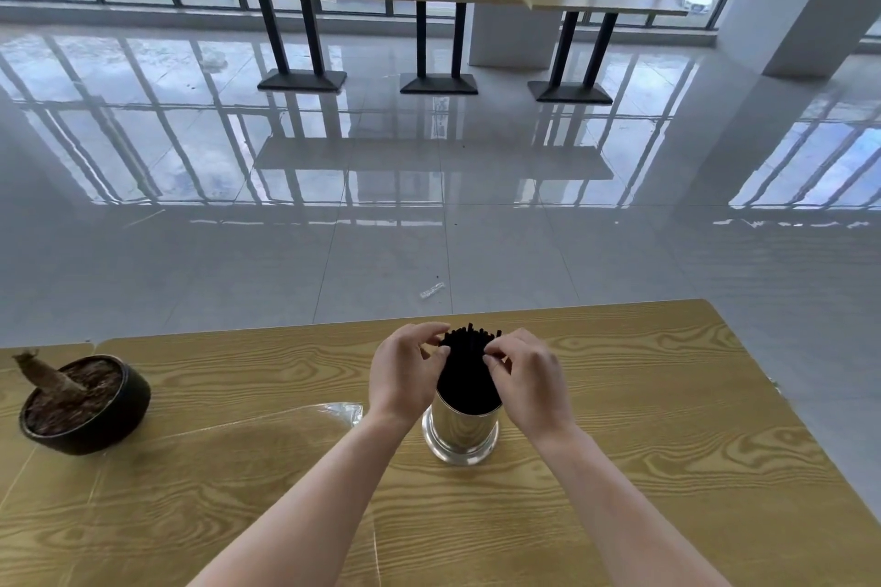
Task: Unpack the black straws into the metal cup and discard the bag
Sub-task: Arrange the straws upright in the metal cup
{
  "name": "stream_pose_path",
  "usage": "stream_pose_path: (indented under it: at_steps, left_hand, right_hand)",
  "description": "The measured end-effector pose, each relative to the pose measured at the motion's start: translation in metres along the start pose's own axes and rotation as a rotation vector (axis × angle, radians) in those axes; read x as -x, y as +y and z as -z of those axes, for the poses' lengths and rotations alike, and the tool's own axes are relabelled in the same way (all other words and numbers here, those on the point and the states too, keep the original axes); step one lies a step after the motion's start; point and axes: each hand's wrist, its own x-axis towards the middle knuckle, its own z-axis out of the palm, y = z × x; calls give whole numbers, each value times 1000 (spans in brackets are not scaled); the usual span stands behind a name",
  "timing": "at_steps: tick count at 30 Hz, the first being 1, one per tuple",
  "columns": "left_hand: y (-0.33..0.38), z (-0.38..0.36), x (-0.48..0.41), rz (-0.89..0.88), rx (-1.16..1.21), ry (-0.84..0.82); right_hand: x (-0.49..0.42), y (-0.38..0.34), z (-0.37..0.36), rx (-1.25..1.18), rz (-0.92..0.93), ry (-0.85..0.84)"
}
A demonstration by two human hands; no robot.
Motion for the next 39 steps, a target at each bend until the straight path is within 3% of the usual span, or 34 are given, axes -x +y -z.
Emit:
stream_pose_path:
  at_steps: [5,15,27,39]
  left_hand:
    - [0,-1,0,-46,-54,-8]
    - [-3,3,0,1,62,13]
    - [5,4,-4,2,-24,-18]
    - [5,6,-1,81,84,-7]
  right_hand:
    - [-1,4,3,-46,-34,7]
    - [-15,1,12,-115,-33,41]
    - [-50,-14,6,155,177,-247]
    - [-58,-17,10,161,200,-161]
